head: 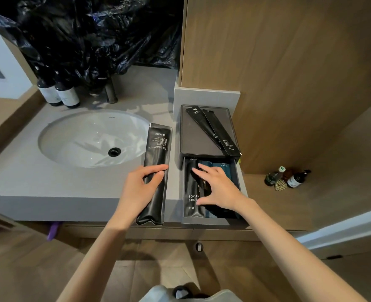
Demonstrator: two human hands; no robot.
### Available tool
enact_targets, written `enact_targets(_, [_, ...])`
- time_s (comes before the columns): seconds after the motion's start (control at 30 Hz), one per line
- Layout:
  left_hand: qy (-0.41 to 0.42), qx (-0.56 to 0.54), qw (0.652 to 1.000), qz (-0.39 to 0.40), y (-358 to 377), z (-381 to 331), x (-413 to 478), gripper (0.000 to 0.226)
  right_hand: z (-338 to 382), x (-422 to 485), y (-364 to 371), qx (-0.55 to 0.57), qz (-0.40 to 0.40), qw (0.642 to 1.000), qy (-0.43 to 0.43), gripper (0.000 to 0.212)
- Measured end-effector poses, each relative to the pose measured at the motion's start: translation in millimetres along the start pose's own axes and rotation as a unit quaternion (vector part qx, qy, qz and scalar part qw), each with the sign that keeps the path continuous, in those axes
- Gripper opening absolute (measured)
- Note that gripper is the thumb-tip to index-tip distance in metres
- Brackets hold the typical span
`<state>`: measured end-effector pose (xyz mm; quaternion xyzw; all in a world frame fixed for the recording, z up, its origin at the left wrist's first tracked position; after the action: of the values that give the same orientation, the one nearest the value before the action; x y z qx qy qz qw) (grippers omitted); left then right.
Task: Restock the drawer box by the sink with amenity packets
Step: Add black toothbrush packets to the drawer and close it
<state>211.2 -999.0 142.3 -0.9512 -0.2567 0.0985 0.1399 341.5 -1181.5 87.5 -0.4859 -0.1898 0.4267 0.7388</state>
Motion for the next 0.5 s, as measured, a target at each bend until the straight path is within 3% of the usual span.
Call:
enact_targets(0.17, [-0.010, -0.007, 1.000, 0.007, 4.3, 0.4, -1.3, 0.028, 3.1, 3.6, 15.0, -0.025, 0.129, 0.991, -0.011, 0.122])
enact_targets(0.5, [-0.013, -0.014, 1.000, 0.023, 7.3, -6.6, -9.0, 0.027, 6.4, 2.5, 15.7, 0.012, 0.126, 0.992, 0.004, 0.117])
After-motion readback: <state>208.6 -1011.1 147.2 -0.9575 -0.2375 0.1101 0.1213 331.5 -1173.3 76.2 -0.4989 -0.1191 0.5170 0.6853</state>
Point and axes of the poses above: each hand's wrist, its own x-axis towards the middle knuckle, its own y-axis out of the palm, z = x × y, the point moved 4 cm from there along x, towards the middle knuckle, and after that the axes turned 7 degrees about -y, right-handed, at the moved point
